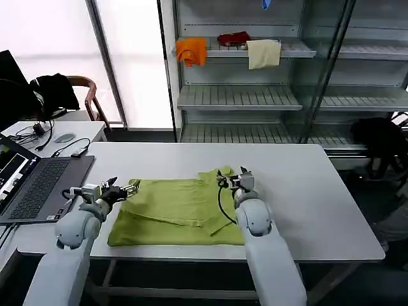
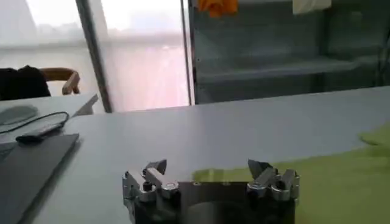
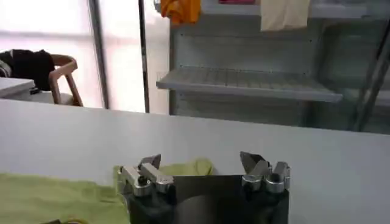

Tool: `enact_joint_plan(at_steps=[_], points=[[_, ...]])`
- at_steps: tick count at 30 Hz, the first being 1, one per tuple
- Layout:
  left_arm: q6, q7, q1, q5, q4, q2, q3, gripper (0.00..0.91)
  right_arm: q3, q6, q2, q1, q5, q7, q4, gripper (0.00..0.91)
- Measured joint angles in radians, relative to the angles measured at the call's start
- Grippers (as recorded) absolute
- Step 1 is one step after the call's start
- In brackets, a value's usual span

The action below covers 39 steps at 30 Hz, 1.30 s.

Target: Fold and organize the clothes.

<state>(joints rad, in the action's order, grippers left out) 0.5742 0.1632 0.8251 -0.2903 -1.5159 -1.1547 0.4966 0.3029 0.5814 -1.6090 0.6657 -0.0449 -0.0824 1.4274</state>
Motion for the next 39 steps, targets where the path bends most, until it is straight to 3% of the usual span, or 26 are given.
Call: enact_joint_plan(at_steps=[9,11,12,14,15,16,17,20,39], points=[[0.001,0.012,-0.083,0.031,0.130,-0.015,-0.028,0.907,0.005,-0.002,0.000,-0.072,0.003,0.002,-0.128,0.907],[0.002,0.015,-0.090,0.036,0.149,-0.017,-0.029,0.897,0.004,-0.002,0.000,-0.079,0.007,0.004,-0.149,0.856],[0.002,0.016,-0.093,0.037,0.155,-0.017,-0.029,0.836,0.003,-0.002,0.000,-0.081,0.010,0.006,-0.156,0.736],[0.002,0.021,-0.097,0.038,0.164,-0.018,-0.031,0.725,0.001,-0.002,0.000,-0.085,0.014,0.010,-0.168,0.353],[0.002,0.023,-0.098,0.038,0.166,-0.018,-0.032,0.554,0.000,-0.002,0.000,-0.085,0.017,0.013,-0.172,0.161],[0.002,0.024,-0.099,0.039,0.168,-0.018,-0.034,0.343,-0.002,-0.002,0.000,-0.085,0.020,0.015,-0.176,0.081],[0.001,0.026,-0.099,0.040,0.169,-0.018,-0.035,0.242,-0.004,-0.002,0.000,-0.085,0.023,0.016,-0.180,0.010],[0.001,0.032,-0.099,0.041,0.169,-0.017,-0.040,0.010,-0.004,-0.003,0.000,-0.083,0.031,0.021,-0.186,0.000],[0.004,0.062,-0.095,0.043,0.148,-0.014,-0.039,0.000,0.000,-0.004,0.000,-0.064,0.008,0.028,-0.165,0.000]])
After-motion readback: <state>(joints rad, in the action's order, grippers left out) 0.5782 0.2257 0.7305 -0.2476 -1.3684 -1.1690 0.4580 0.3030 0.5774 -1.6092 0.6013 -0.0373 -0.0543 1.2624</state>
